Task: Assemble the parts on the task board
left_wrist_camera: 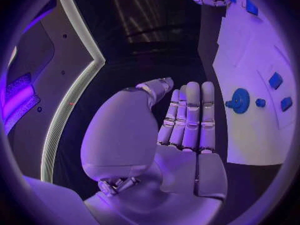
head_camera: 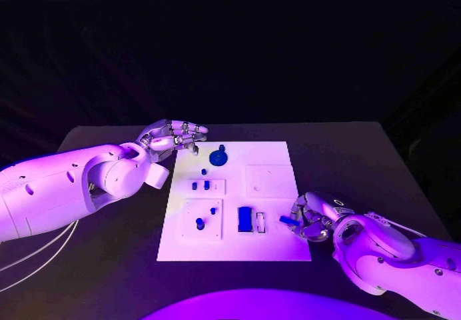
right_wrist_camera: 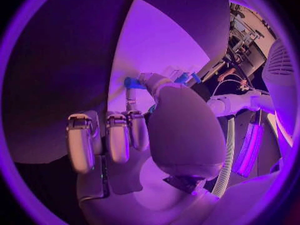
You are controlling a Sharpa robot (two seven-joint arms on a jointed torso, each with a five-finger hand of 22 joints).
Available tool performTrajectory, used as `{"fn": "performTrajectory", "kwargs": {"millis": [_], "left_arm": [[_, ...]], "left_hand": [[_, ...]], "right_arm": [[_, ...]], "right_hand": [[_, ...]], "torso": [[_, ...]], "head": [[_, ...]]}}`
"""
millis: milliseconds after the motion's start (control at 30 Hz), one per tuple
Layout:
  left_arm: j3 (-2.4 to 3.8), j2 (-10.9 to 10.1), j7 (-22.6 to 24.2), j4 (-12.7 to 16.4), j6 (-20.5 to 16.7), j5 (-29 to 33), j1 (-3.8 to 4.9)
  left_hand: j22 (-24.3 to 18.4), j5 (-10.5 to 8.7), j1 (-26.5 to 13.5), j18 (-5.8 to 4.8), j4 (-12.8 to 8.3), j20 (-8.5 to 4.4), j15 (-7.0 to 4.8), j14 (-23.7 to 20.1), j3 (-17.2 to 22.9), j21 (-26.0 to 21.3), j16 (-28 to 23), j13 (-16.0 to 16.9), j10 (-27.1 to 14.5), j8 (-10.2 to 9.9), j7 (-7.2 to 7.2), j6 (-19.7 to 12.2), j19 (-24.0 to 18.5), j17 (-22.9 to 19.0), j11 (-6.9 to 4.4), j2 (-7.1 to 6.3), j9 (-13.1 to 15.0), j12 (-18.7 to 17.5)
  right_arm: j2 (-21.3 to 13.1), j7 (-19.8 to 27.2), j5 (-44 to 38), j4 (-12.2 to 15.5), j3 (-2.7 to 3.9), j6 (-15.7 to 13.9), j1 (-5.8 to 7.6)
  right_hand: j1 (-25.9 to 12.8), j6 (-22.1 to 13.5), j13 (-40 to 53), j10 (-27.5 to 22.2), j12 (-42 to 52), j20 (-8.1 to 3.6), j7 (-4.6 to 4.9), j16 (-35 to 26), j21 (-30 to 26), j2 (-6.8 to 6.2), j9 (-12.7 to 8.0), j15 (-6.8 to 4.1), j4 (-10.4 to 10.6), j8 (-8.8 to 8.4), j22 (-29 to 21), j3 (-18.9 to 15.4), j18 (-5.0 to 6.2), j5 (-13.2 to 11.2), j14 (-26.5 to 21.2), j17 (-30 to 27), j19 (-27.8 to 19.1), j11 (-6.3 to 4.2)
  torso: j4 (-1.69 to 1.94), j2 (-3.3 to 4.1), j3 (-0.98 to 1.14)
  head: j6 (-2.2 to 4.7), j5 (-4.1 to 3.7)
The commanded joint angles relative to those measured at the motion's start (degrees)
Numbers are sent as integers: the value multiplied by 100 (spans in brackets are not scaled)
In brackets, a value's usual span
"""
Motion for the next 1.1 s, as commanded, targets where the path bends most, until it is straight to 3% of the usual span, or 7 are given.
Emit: {"fn": "performTrajectory", "kwargs": {"millis": [33,300,433,567,700,867,1100], "left_arm": [[3,8,59,14,77,22,2],[3,5,59,18,77,20,2],[3,7,60,21,80,18,2],[3,8,59,24,83,11,2],[3,8,58,26,92,9,2],[3,10,50,27,114,8,2],[3,8,42,35,137,1,2]], "left_hand": [[-5,4,29,83,-8,-6,-14,-44,15,-19,33,-6,-37,28,-10,-24,51,-7,-7,5,-8,20],[-6,5,39,83,-14,-7,-15,-45,18,-20,33,-7,-38,30,-10,-24,54,-8,-7,7,-9,23],[-6,5,39,83,-14,-7,-15,-45,18,-20,33,-7,-38,30,-10,-24,54,-8,-7,7,-9,23],[-6,4,43,83,-17,-8,-14,-46,17,-21,33,-8,-39,32,-9,-25,57,-9,-6,4,-9,25],[-6,4,43,83,-17,-8,-14,-47,16,-22,33,-9,-39,32,-8,-25,57,-9,-6,3,-9,26],[-7,6,45,82,-19,-8,-14,-50,16,-23,32,-10,-41,34,-8,-25,57,-10,-5,1,-9,27],[-7,7,47,82,-20,-8,-14,-50,17,-24,32,-10,-41,34,-8,-25,57,-11,-5,2,-10,28]], "right_arm": [[-3,147,502,74,-8,-658,9],[143,336,1476,169,-5,-894,75],[242,349,1842,165,-6,-882,82],[367,316,2124,116,-7,-699,80],[493,229,2248,18,-18,-444,64],[661,183,2337,-93,-26,-305,15],[786,158,2325,-161,-29,-276,-8]], "right_hand": [[-153,2,1258,400,56,-10,-69,19,25,28,134,-13,-844,116,1510,859,-38,-43,598,1507,599,-7],[-370,-47,1239,386,15,-30,-105,19,25,43,171,-39,-838,137,1510,887,-38,-104,598,1507,599,-34],[-621,-56,1241,388,13,-49,-128,19,25,55,160,-56,-779,109,1510,898,-38,-495,598,1507,599,-53],[-825,-43,1239,385,5,-52,-119,19,25,29,142,-53,-692,83,1510,805,-38,-377,598,1507,599,-46],[-1055,-34,1217,364,-47,-41,-102,19,25,0,105,-39,-542,30,1510,636,-38,-660,598,1507,599,-30],[-1301,2,1226,371,-34,-33,-89,19,25,52,73,-29,-297,-10,1510,413,-38,-393,598,1507,599,-19],[-1429,15,1228,374,-31,-28,-82,19,25,57,55,-25,-154,-36,1510,263,-38,-470,598,1507,599,-12]], "torso": [[0,1,4],[6,4,3],[9,2,-2],[7,2,2],[9,0,-3],[2,4,3],[10,4,6]], "head": [[5,-10],[-10,-17],[-8,-22],[-11,-18],[15,-4],[36,3],[35,-2]]}}
